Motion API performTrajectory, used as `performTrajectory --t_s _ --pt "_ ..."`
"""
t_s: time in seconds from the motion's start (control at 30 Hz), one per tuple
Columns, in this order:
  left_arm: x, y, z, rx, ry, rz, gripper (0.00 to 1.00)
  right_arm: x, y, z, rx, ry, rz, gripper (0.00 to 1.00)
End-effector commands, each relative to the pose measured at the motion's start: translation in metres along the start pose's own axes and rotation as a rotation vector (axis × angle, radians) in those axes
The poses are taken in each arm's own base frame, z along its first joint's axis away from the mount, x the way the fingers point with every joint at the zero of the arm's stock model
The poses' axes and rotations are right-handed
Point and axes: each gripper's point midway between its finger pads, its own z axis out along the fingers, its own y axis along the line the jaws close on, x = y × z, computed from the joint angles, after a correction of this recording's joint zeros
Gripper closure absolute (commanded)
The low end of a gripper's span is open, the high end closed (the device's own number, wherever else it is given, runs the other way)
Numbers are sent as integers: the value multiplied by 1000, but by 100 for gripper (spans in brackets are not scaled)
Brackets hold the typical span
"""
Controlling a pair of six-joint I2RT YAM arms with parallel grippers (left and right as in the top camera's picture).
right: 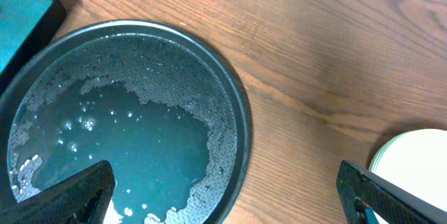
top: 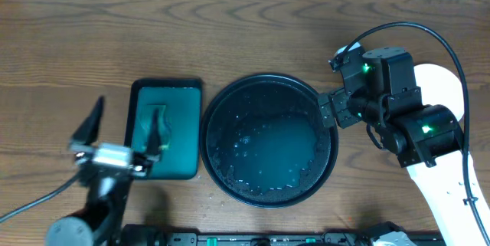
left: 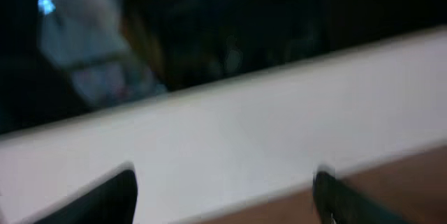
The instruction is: Clean dirty plates on tray and stack at the side
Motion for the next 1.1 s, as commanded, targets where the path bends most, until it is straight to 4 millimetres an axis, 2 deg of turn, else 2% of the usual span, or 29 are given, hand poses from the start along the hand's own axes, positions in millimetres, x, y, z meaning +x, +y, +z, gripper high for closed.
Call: performTrajectory --t_s 0.0,0.13,0.27,0.47,0.53,0.8,1.07 --pt "19 -23 -9 93 -84 -8 20 -4 3 -1 -1 -8 -20 1" --pt "29 -27 -28 74 -166 13 20 -4 3 -1 -1 -8 -20 1" --pt "45 -21 -24 40 -112 -50 20 -4 3 -1 -1 -8 -20 1" --pt "125 21 -31 -283 138 -467 20 -4 3 -1 -1 -8 -20 1" --pt "145 23 -34 -318 178 -507 20 -4 3 -1 -1 -8 -20 1" --pt "202 15 -39 -353 281 -564 20 -4 3 -1 -1 -8 -20 1" --pt "248 4 -52 -356 427 -547 20 -4 3 -1 -1 -8 -20 1"
